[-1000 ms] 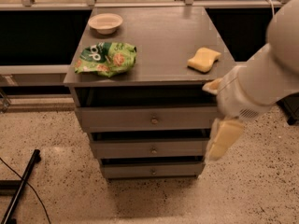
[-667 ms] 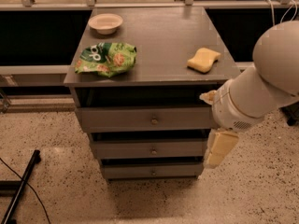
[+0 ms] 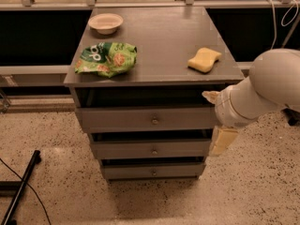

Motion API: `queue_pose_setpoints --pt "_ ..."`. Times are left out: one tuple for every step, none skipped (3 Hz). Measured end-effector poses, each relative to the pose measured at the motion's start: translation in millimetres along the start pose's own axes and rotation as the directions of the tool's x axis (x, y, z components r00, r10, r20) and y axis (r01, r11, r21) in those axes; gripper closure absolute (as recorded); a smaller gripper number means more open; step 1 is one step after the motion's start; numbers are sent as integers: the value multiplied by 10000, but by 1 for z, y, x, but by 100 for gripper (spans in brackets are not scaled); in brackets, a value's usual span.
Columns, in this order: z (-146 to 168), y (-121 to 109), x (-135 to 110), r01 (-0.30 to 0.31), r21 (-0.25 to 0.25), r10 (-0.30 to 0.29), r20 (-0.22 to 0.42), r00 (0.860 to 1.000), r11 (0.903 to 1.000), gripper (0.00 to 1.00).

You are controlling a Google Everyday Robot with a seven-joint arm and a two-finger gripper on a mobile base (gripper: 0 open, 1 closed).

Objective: Open top drawer

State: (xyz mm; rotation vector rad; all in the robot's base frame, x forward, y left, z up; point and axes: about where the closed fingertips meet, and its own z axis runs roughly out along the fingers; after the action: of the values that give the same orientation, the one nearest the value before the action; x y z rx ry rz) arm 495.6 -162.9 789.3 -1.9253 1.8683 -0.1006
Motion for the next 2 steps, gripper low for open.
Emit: queue_pose_setpoints --pt "55 -24 26 1181 177 -1185 193 9928 9928 0" --pt "107 -45 41 2082 81 -2081 -131 9780 9781 0"
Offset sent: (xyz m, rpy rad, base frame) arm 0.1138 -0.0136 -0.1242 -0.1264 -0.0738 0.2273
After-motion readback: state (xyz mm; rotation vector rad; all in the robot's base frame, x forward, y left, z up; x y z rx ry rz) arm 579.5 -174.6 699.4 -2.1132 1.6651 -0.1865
